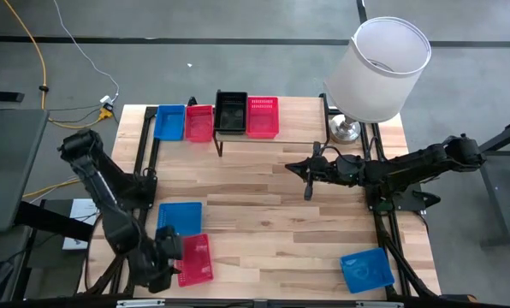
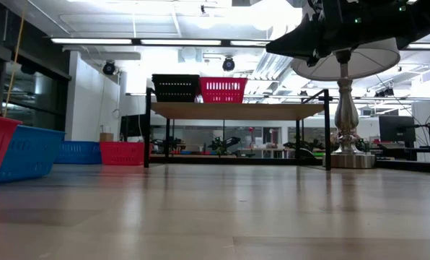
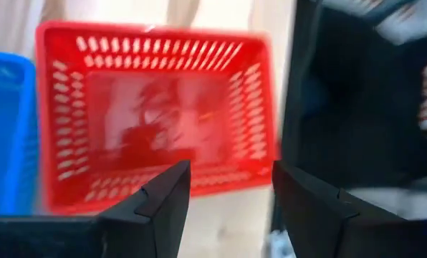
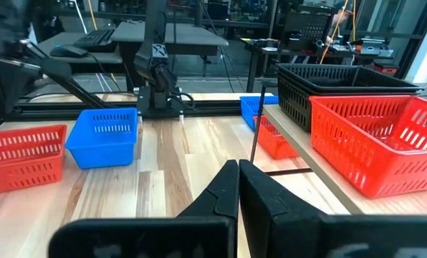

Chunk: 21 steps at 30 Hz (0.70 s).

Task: Stack baskets on shelf by color
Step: Stack the bottom red bin on top of the red bin on the shelf

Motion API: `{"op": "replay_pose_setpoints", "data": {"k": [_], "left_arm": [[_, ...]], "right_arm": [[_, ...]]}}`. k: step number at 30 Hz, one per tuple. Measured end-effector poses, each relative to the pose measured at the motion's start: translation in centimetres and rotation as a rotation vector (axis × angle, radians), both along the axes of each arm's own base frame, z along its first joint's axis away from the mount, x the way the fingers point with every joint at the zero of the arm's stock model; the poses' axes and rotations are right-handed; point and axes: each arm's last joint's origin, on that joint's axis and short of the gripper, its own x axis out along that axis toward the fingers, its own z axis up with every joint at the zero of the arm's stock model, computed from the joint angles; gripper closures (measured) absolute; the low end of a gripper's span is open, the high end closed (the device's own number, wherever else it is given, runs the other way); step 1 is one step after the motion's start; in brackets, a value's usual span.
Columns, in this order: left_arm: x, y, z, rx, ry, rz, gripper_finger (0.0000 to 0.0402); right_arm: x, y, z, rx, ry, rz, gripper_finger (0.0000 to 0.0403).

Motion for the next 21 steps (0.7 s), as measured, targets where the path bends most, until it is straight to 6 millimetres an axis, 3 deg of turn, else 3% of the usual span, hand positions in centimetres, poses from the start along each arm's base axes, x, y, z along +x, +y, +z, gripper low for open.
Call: {"op": "replay_pose_setpoints", "data": {"k": [8,14,21], "left_arm": [[0.9,-2.2,-0.9,0.405,0.221,-0.302,0.0211],[0.9,-2.9,-3.3,0.479,0.371,-0.584,0.0211],[1.3,-2.8,-4.1,0.597,0.357,-0.657,0.0211]], "right_arm": [[0.0,0.0,0.0,0.003,0.004,0.003,0.0403],[0.0,0.0,-0.2,0.024,0.011,0.002,0.0403],[0.0,0.1,-0.2,0.029,0.016,0.013,0.0403]]}}
